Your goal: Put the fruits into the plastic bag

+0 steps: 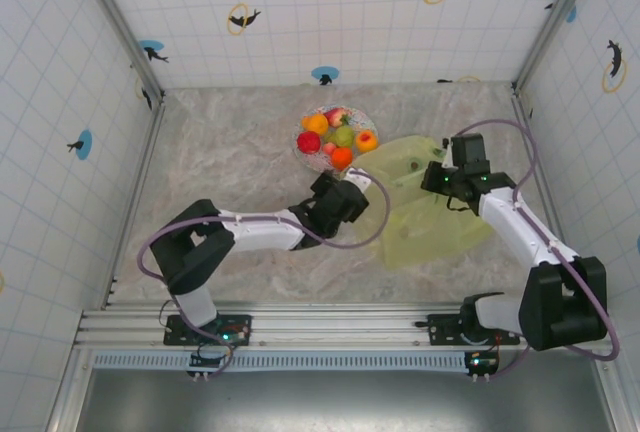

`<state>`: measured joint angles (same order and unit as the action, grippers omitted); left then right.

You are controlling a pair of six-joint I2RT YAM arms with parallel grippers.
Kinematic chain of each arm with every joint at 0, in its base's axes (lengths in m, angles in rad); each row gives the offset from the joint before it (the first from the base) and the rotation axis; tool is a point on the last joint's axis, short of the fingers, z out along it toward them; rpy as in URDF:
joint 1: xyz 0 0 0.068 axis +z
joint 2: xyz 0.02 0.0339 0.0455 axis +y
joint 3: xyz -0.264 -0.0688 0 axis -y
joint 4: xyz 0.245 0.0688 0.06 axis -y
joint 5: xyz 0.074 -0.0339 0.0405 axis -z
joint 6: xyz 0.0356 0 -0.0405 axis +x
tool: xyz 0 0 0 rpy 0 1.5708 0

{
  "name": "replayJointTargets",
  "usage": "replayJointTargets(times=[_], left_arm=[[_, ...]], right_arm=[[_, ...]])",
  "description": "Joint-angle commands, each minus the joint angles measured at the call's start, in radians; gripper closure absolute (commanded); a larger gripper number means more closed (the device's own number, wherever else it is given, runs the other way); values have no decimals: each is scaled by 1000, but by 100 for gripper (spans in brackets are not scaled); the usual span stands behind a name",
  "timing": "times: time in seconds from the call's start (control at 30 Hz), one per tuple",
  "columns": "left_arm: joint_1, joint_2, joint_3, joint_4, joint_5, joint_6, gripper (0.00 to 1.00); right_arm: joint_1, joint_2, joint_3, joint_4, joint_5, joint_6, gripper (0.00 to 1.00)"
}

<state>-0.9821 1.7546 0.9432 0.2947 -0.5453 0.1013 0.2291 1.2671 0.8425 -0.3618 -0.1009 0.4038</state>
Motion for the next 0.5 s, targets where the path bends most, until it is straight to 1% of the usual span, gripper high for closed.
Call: replayJointTargets(times=[0.0, 0.17, 0.3, 0.37, 0.43, 0.47], left_arm=[[2, -33, 4, -14, 76, -14, 9], [3, -105, 0, -107, 232, -33, 6], [13, -211, -11, -152, 374, -55, 4], [34, -268, -12, -155, 458, -81, 4], [78, -321, -12, -146, 557, -122, 3], [102, -337, -13, -139, 589, -145, 3]], right_arm=[[17, -9, 20, 7, 43, 2, 100], [19, 13, 38, -8, 56, 0, 100], [19, 19, 40, 2, 44, 4, 100], [19, 25, 45, 1, 43, 3, 100], [19, 30, 47, 3, 38, 2, 100], [19, 31, 45, 5, 37, 2, 100]])
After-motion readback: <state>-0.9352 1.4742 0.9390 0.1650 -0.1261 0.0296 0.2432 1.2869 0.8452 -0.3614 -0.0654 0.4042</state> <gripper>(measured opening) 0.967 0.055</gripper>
